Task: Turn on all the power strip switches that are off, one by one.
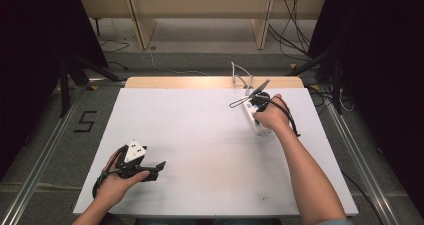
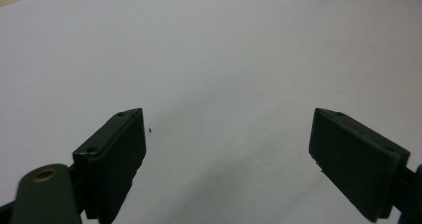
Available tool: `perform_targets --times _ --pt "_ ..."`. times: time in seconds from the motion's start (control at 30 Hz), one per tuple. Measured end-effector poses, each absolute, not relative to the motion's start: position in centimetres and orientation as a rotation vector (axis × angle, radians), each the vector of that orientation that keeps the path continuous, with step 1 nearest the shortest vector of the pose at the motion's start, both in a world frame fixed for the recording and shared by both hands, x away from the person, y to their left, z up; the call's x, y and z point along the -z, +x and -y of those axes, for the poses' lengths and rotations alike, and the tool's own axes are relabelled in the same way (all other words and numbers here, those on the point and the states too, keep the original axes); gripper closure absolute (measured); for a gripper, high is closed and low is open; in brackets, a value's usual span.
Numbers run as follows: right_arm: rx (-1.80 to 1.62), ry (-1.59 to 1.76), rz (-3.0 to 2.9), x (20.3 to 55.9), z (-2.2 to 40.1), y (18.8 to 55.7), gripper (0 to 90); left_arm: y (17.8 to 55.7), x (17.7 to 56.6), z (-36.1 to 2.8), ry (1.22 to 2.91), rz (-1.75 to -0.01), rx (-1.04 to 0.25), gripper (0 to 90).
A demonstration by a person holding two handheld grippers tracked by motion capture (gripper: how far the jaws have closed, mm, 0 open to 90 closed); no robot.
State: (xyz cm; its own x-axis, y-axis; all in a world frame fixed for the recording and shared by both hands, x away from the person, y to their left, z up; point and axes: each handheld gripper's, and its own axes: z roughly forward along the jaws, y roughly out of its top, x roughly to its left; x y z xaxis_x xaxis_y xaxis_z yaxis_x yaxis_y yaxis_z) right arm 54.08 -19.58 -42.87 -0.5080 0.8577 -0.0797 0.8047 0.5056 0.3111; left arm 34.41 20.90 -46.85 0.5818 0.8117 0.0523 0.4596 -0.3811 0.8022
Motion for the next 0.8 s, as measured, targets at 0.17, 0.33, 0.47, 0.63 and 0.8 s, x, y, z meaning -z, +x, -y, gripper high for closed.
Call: perform_targets --times 0.17,0.33,0.47,0.63,0.8 --pt "-0.312 1.401 -2.516 42.9 19.2 54.0 90.0 34.4 46.8 -20.8 2.036 -1.007 -0.574 14.9" --pt "-0.353 1.408 -2.516 43.0 19.6 54.0 90.0 34.4 46.9 -20.9 2.031 -1.012 -0.572 14.9" --pt "-0.388 1.419 -2.512 43.0 19.9 54.0 90.0 34.5 46.9 -21.0 2.034 -1.012 -0.568 14.9" --pt "-0.430 1.419 -2.498 42.9 20.2 53.9 90.0 34.5 46.9 -21.0 2.038 -1.013 -0.564 15.0" --pt "-0.450 1.413 -2.488 42.6 20.3 53.9 90.0 34.5 46.9 -21.1 2.040 -1.014 -0.568 14.9"
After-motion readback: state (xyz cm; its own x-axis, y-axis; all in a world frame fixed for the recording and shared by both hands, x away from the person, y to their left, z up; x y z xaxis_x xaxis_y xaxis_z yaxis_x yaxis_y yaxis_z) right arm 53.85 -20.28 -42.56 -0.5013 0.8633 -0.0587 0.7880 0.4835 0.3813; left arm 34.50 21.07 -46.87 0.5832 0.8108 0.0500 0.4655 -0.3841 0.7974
